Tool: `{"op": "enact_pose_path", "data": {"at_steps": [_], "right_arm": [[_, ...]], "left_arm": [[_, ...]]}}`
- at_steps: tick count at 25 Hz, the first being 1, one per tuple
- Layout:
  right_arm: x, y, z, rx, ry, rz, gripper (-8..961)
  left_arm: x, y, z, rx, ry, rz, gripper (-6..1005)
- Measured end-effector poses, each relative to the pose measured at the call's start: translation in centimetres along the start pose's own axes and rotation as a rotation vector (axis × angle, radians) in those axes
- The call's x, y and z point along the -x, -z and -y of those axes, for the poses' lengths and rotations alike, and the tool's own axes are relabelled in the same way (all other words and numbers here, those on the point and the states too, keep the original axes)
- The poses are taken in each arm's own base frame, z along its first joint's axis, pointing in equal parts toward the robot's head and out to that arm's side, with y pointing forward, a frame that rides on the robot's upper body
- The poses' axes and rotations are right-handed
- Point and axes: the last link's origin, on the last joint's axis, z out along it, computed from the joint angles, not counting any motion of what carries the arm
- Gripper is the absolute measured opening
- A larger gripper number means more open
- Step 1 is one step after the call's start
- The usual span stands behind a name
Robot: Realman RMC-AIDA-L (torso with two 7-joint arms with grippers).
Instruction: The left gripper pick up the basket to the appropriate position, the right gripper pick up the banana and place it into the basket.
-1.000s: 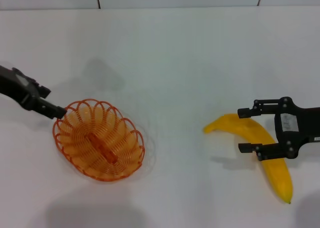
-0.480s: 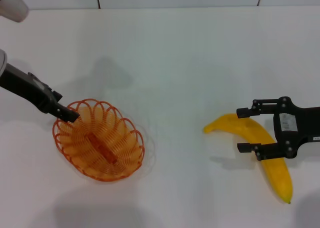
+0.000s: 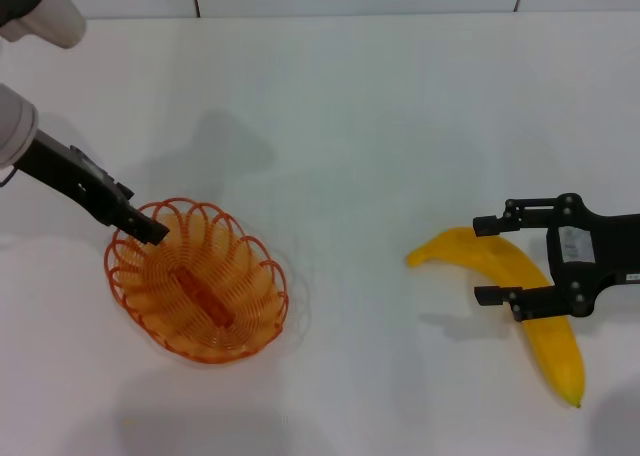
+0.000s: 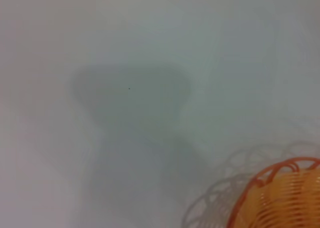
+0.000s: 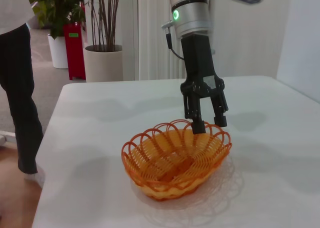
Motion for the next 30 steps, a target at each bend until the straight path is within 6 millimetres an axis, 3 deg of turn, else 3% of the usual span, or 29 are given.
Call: {"op": "enact_pose_path", "data": {"at_steps": [9,20,30], "right_arm": [[0.0,0.0,0.0,0.001,0.0,-0.001,755],[0.0,0.0,0.0,0.001,0.0,-0.001,755],[0.0,0.0,0.0,0.001,0.0,-0.001,756]], "left_arm": [[-0.1,-0.2,0.0,-0.003,0.006,0.009,818],[-0.4,-0.9,-0.3,-0.002,0.012,0.034,412],[-0.7,-1.3,-0.3,-0.007,0.025,0.025,263]]}}
